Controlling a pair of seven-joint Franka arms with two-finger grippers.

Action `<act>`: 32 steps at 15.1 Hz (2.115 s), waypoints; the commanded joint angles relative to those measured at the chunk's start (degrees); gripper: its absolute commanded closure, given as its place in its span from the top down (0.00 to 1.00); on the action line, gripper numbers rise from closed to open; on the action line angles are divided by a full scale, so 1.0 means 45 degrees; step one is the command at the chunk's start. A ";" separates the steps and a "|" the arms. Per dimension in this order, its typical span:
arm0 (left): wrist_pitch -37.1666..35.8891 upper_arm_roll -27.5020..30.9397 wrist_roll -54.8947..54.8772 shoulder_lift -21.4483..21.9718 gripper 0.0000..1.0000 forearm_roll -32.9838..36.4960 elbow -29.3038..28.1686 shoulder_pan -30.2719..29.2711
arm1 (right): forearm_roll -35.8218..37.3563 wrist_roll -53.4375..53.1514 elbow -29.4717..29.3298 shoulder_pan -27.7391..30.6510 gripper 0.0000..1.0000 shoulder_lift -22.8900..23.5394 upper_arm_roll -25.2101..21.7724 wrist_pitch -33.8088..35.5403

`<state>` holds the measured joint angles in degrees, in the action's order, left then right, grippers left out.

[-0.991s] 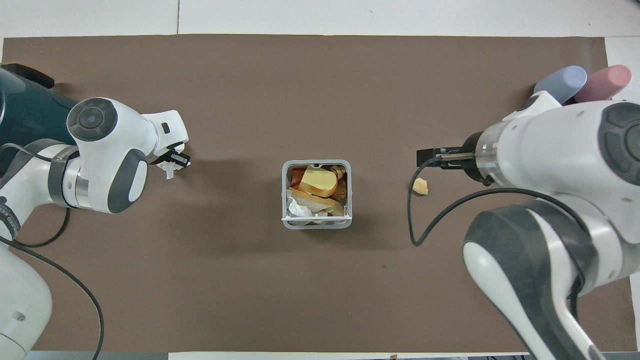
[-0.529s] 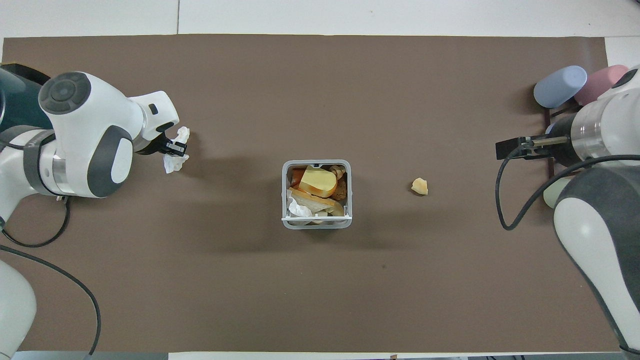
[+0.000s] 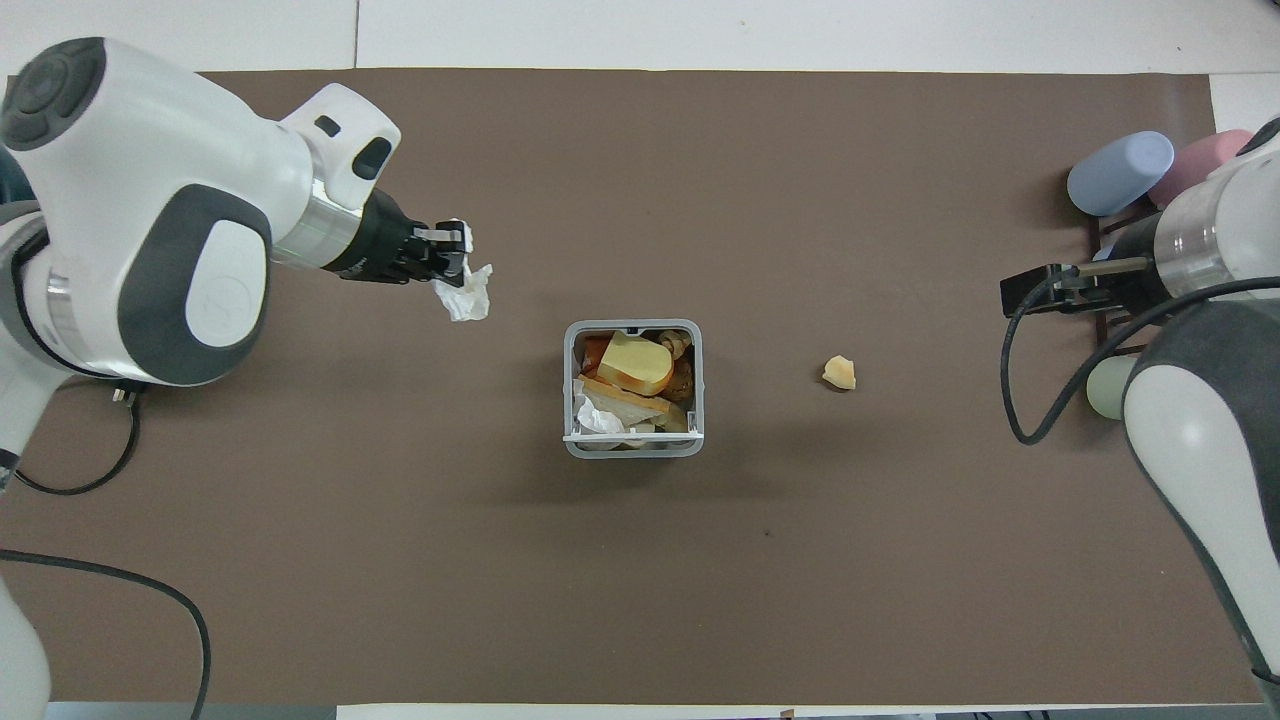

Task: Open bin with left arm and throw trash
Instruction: 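Release the tissue into the bin while the right gripper grasps the crumb, then withdraw the left gripper to rest while the right gripper carries the crumb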

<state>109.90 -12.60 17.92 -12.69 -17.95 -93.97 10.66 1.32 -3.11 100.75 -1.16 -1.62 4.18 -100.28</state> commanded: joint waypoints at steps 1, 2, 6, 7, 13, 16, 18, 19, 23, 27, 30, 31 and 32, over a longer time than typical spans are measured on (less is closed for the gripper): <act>0.1004 -0.0422 0.0744 0.0338 0.00 -0.0464 -0.0834 0.0674 | 0.0099 0.0047 0.0751 0.0044 1.00 0.0126 0.0184 -0.0778; 0.1317 -0.0422 0.0744 0.0513 0.00 -0.0484 -0.1205 0.1026 | -0.0018 0.0008 0.1219 0.0024 1.00 0.0126 0.0184 -0.1382; 0.1515 -0.0423 0.0725 0.0593 0.00 -0.0522 -0.2124 0.2432 | -0.0058 -0.0012 0.3463 -0.0191 1.00 0.0126 0.0204 -0.4153; 0.1728 -0.0403 0.0725 0.0593 0.00 -0.0523 -0.2416 0.2668 | -0.0078 -0.0051 0.3992 -0.0210 1.00 0.0262 0.0223 -0.4877; 0.4010 -0.0403 0.0744 0.0613 0.00 -0.0503 -0.4174 0.3158 | -0.0078 -0.1045 0.6122 -0.1107 1.00 0.0967 0.0224 -0.8025; 0.4368 -0.0403 0.0744 0.0671 0.00 -0.0503 -0.4451 0.3120 | -0.0078 -0.1456 0.6477 -0.1304 1.00 0.1490 0.0224 -0.8846; 0.4290 -0.0383 0.0725 0.0671 0.21 -0.0503 -0.4431 0.3120 | -0.0078 -0.1943 0.6478 -0.1381 1.00 0.2077 0.0224 -0.9451; 0.4173 -0.0383 0.0783 0.0671 0.78 -0.0503 -0.4354 0.3120 | -0.0078 -0.2197 0.6478 -0.1711 1.00 0.2311 0.0224 -0.9822; 0.3355 -0.0364 0.0998 0.0769 1.00 -0.0484 -0.3808 0.3042 | -0.0078 -0.2395 0.6730 -0.1831 0.85 0.2353 0.0224 -0.9962; 0.2455 -0.0344 0.1212 0.0769 1.00 -0.0464 -0.3007 0.2983 | -0.0078 -0.2395 0.6752 -0.1851 0.00 0.2334 0.0224 -0.9962; 0.1870 -0.0267 0.1291 0.0808 1.00 -0.0464 -0.2597 0.2886 | -0.0078 -0.2375 0.6654 -0.1851 0.00 0.1926 0.0224 -0.9807; 0.1539 -0.0227 0.1291 0.0963 1.00 -0.0406 -0.2441 0.2653 | -0.0078 -0.2433 0.6615 -0.1851 0.00 0.1672 0.0243 -0.9690; 0.1187 -0.0169 0.1272 0.1080 1.00 -0.0309 -0.2226 0.2109 | -0.0078 -0.2588 0.6402 -0.1909 0.00 0.1418 0.0262 -0.9302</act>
<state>119.31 -14.15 23.66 -9.45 -18.85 -105.59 23.23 1.21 -13.37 129.91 -9.66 8.13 5.05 -144.23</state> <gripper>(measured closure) 0.000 0.841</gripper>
